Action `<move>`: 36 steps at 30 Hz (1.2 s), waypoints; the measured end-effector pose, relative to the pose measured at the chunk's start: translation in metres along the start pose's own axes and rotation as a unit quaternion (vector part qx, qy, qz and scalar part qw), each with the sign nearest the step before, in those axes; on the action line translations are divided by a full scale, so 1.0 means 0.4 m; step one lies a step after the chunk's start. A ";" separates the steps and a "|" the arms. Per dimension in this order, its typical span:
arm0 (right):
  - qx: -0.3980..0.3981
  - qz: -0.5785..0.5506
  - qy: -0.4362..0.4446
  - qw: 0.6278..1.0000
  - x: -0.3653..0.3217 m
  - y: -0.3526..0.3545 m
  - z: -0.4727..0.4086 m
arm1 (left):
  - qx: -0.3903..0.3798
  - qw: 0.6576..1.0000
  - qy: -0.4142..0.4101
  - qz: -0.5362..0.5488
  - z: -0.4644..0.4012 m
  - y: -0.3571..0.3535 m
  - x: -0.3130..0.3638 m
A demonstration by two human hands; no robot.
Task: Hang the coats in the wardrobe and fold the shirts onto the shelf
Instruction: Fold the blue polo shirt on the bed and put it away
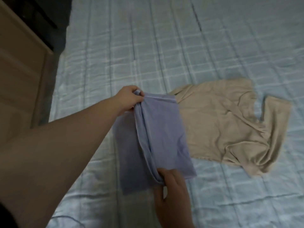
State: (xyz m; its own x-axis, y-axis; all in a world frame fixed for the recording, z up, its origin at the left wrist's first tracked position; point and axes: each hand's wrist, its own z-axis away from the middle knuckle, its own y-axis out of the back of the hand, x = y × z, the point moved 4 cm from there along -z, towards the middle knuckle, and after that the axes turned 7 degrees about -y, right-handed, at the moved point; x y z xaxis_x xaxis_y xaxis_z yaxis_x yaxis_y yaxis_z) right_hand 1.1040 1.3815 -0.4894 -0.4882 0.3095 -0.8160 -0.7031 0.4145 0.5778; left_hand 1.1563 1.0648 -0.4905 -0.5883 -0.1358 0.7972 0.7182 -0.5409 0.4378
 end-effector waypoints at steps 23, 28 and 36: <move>-0.070 0.282 0.022 0.956 0.082 -0.193 -0.028 | 0.068 0.840 -0.331 -0.424 0.153 -0.094 -0.260; -0.123 0.399 0.002 0.909 0.225 -0.150 -0.034 | 0.071 0.839 -0.255 -0.476 0.187 -0.163 -0.378; -0.087 0.262 0.034 0.961 0.227 -0.044 -0.038 | 0.093 0.858 -0.238 -0.445 0.246 -0.141 -0.370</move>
State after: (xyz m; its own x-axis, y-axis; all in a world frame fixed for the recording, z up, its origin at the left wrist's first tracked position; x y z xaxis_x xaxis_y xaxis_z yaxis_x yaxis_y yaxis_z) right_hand 1.0643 1.3893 -0.5738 -0.8272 0.3774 -0.4163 -0.4245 0.0658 0.9030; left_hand 1.2395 1.1969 -0.5925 -0.7479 0.6409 0.1731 0.1365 -0.1068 0.9849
